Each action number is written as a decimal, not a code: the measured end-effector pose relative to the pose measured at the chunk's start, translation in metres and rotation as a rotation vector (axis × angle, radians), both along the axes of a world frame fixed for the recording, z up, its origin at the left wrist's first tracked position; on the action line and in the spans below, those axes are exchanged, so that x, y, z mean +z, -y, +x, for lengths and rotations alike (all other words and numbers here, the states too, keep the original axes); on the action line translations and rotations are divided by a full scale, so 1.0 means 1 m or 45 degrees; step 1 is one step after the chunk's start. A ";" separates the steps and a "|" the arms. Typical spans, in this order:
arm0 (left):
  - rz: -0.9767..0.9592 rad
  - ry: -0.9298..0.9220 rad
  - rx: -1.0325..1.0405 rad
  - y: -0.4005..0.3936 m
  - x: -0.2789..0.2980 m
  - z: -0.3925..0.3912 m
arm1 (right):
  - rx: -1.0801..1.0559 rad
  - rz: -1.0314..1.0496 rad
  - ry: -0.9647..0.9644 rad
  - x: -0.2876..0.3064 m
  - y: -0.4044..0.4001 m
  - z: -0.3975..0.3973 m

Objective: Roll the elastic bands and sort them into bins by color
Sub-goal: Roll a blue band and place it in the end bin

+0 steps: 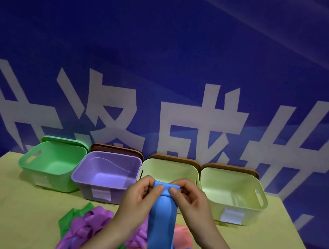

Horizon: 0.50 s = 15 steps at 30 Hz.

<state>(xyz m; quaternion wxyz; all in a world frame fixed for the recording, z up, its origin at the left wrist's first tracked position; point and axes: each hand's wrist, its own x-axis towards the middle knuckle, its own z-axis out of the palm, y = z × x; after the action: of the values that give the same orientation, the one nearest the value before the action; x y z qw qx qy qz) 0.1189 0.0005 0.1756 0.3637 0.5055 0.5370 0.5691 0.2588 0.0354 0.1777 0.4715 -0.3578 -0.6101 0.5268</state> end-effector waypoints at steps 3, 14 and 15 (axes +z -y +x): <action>0.027 0.014 -0.020 0.002 0.003 0.004 | -0.007 0.032 -0.034 0.003 0.003 0.004; -0.353 0.474 -0.030 0.004 -0.011 0.024 | -0.193 0.006 -0.105 -0.001 0.007 0.010; -0.355 0.453 -0.033 0.004 -0.010 0.022 | -0.195 0.012 -0.089 -0.003 0.008 0.010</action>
<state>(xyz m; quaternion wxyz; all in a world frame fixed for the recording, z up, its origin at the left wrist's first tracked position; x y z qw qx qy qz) 0.1411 -0.0036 0.1654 0.5263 0.3488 0.5312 0.5650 0.2690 0.0278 0.1743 0.5330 -0.3825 -0.5666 0.4986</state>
